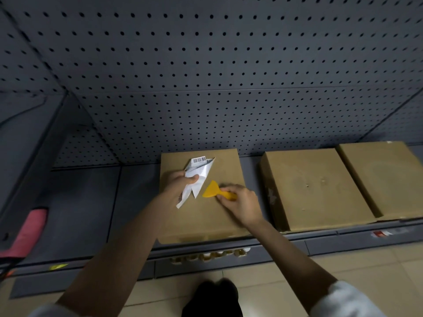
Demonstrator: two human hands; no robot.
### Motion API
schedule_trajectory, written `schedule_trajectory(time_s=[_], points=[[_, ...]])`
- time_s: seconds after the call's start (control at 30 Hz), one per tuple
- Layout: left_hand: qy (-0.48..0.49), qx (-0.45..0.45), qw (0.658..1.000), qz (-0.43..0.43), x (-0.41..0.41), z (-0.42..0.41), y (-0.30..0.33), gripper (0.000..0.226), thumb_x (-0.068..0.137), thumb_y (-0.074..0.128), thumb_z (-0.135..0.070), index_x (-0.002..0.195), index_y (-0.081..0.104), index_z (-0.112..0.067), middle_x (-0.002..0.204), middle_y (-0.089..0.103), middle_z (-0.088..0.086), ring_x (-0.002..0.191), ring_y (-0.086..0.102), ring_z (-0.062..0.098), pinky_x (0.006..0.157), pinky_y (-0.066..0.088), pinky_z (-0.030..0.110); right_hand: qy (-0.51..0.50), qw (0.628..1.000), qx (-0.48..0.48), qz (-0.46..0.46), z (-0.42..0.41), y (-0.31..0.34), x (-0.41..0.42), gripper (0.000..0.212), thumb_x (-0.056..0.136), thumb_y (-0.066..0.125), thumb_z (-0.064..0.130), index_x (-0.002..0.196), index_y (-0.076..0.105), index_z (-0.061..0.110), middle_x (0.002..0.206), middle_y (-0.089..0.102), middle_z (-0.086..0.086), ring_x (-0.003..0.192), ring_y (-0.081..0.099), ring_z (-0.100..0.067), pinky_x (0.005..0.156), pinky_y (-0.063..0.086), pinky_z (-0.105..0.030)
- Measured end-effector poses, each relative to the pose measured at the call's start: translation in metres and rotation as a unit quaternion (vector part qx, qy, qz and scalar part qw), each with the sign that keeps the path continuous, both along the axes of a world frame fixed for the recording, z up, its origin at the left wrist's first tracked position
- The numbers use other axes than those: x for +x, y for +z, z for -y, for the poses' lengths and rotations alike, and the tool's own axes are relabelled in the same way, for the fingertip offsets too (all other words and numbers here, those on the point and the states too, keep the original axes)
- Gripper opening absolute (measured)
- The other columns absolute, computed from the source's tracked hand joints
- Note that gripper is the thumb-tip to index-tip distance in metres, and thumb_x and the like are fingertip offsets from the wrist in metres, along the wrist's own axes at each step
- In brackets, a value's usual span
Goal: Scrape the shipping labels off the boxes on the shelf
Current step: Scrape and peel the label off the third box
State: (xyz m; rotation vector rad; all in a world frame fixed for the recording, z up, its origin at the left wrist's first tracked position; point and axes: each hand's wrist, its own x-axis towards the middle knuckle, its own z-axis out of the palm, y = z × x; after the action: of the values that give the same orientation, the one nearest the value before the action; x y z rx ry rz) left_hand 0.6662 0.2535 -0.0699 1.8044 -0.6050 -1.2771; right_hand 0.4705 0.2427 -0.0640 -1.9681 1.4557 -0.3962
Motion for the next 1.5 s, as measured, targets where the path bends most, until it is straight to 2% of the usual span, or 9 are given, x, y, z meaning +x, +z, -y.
schedule_trajectory(time_s=[0.17, 0.37, 0.53, 0.7, 1.0, 1.17, 1.27, 1.4, 1.5], points=[[-0.011, -0.015, 1.000, -0.017, -0.005, -0.004, 0.007, 0.019, 0.085, 0.065, -0.011, 0.101, 0.065, -0.002, 0.074, 0.063, 0.006, 0.065, 0.056, 0.018, 0.058, 0.041, 0.023, 0.036, 0.999, -0.007, 0.005, -0.003, 0.004, 0.019, 0.026, 0.084, 0.067, 0.033, 0.106, 0.071, 0.020, 0.117, 0.070, 0.003, 0.106, 0.064, -0.020, 0.088, 0.046, -0.028], [0.010, -0.019, 0.999, -0.025, 0.000, -0.005, 0.001, 0.012, 0.081, 0.069, -0.016, 0.089, 0.068, -0.007, 0.081, 0.067, 0.013, 0.076, 0.062, 0.027, 0.064, 0.047, 0.026, 0.045, 0.999, -0.006, -0.004, -0.004, 0.007, 0.016, 0.024, 0.083, 0.068, 0.031, 0.103, 0.072, 0.019, 0.111, 0.072, 0.000, 0.103, 0.064, -0.022, 0.084, 0.044, -0.026], [0.012, -0.017, 1.000, -0.023, 0.002, -0.006, -0.002, 0.036, 0.064, 0.076, -0.030, 0.088, 0.069, -0.004, 0.087, 0.069, 0.016, 0.078, 0.063, 0.028, 0.073, 0.046, 0.034, 0.033, 0.999, -0.006, -0.003, -0.001, 0.006, 0.025, 0.026, 0.084, 0.067, 0.032, 0.106, 0.070, 0.019, 0.113, 0.071, -0.001, 0.106, 0.064, -0.022, 0.089, 0.045, -0.030], [0.023, -0.071, 0.997, 0.022, 0.002, -0.006, -0.004, 0.007, 0.083, 0.067, -0.013, 0.079, 0.062, -0.011, 0.078, 0.063, 0.003, 0.075, 0.058, 0.018, 0.072, 0.044, 0.030, 0.041, 0.999, 0.004, 0.009, 0.005, 0.006, 0.031, 0.027, 0.086, 0.065, 0.029, 0.110, 0.070, 0.018, 0.116, 0.070, 0.000, 0.107, 0.062, -0.020, 0.087, 0.042, -0.024], [0.024, -0.073, 0.997, 0.030, 0.016, -0.004, -0.010, 0.021, 0.090, 0.058, -0.014, 0.105, 0.061, 0.000, 0.092, 0.061, 0.002, 0.087, 0.057, 0.014, 0.068, 0.042, 0.018, 0.020, 0.999, 0.010, 0.031, 0.004, -0.002, 0.018, 0.026, 0.083, 0.069, 0.031, 0.106, 0.072, 0.020, 0.114, 0.071, 0.002, 0.105, 0.065, -0.016, 0.089, 0.046, -0.023], [0.058, -0.045, 0.996, -0.046, 0.019, -0.003, -0.009, 0.035, 0.086, 0.063, -0.015, 0.117, 0.057, -0.001, 0.104, 0.064, 0.015, 0.096, 0.061, 0.030, 0.088, 0.052, 0.043, -0.013, 0.999, 0.012, 0.040, 0.008, -0.004, 0.002, 0.023, 0.082, 0.070, 0.032, 0.103, 0.072, 0.024, 0.109, 0.072, 0.003, 0.089, 0.071, -0.021, 0.086, 0.055, -0.036], [0.060, -0.061, 0.995, -0.049, 0.020, -0.004, -0.011, 0.034, 0.087, 0.062, -0.014, 0.118, 0.056, -0.001, 0.106, 0.063, 0.015, 0.098, 0.061, 0.029, 0.083, 0.051, 0.037, -0.004, 1.000, 0.012, 0.020, 0.016, -0.002, 0.006, 0.025, 0.083, 0.068, 0.033, 0.106, 0.071, 0.023, 0.109, 0.073, 0.001, 0.084, 0.072, -0.024, 0.082, 0.057, -0.040], [0.017, -0.087, 0.995, 0.035, 0.017, -0.006, -0.010, 0.016, 0.092, 0.056, -0.016, 0.102, 0.059, -0.003, 0.093, 0.062, -0.002, 0.089, 0.057, 0.012, 0.068, 0.042, 0.012, 0.025, 1.000, 0.004, 0.013, 0.024, 0.003, 0.032, 0.026, 0.085, 0.066, 0.033, 0.107, 0.070, 0.020, 0.105, 0.073, 0.000, 0.093, 0.067, -0.020, 0.080, 0.047, -0.020], [0.004, -0.109, 0.993, 0.042, 0.022, -0.008, -0.015, 0.019, 0.090, 0.058, -0.019, 0.102, 0.061, -0.004, 0.096, 0.064, 0.000, 0.093, 0.058, 0.014, 0.081, 0.049, 0.029, 0.027, 0.999, 0.016, 0.020, 0.029, 0.002, 0.039, 0.025, 0.084, 0.067, 0.033, 0.105, 0.071, 0.020, 0.100, 0.074, -0.001, 0.090, 0.068, -0.020, 0.072, 0.043, -0.020]])
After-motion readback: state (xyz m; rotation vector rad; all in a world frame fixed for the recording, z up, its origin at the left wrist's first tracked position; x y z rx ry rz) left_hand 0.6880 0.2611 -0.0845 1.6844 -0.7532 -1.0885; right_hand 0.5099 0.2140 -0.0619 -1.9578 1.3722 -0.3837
